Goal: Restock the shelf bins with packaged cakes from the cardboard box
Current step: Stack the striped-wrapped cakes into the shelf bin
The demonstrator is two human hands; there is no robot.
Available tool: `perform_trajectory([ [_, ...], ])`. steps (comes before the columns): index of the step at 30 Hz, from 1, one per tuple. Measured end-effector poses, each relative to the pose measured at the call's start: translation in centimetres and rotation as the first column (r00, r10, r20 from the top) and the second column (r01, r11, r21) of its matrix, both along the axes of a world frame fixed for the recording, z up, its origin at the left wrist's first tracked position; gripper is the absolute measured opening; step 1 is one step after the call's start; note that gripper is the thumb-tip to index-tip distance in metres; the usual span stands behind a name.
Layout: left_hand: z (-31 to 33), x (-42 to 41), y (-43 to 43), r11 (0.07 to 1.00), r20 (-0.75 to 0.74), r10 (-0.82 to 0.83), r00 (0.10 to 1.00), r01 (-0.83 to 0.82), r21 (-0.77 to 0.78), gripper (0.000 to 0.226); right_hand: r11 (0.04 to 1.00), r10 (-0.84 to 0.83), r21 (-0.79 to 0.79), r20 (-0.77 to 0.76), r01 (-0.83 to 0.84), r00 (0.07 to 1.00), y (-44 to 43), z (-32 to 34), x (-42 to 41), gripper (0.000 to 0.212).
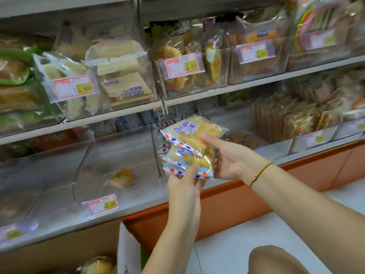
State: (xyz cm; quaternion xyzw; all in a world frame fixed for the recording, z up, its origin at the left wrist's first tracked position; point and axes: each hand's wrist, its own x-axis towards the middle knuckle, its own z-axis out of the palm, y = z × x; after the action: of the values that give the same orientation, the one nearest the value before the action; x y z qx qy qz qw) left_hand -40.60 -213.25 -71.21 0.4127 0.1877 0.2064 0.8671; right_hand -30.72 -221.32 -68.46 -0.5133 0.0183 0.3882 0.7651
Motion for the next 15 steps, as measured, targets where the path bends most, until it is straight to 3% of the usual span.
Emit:
perform_trajectory([
  [5,-0.5,-0.5,0.6,0.951,-0.040,-0.297,0.954,0.299,0.074,0.037,0.990,-0.104,0.098,-0.018,0.106,0.994,-2.5,-1.7,0.2,0.048],
  [9,-0.2,-0.3,2.4,0.852,-0.196,-0.441,0.876,0.477,0.216,0.040,0.979,-0.182,0.088,-0.014,0.183,0.983,-5.8,-1.8,2.1,0.013],
  [13,0.9,2.5,6.4,0.710,-0.365,-0.246,0.898,0.424,0.563,0.027,0.966,-0.252,-0.028,0.084,0.255,0.964,-7.9,-0.6,5.9,0.007],
  [15,1.5,4.6,8.4,0.658,-0.411,-0.144,0.900,0.397,0.640,0.018,0.964,-0.223,-0.123,0.120,0.238,0.967,-8.0,-0.1,7.9,0.007],
])
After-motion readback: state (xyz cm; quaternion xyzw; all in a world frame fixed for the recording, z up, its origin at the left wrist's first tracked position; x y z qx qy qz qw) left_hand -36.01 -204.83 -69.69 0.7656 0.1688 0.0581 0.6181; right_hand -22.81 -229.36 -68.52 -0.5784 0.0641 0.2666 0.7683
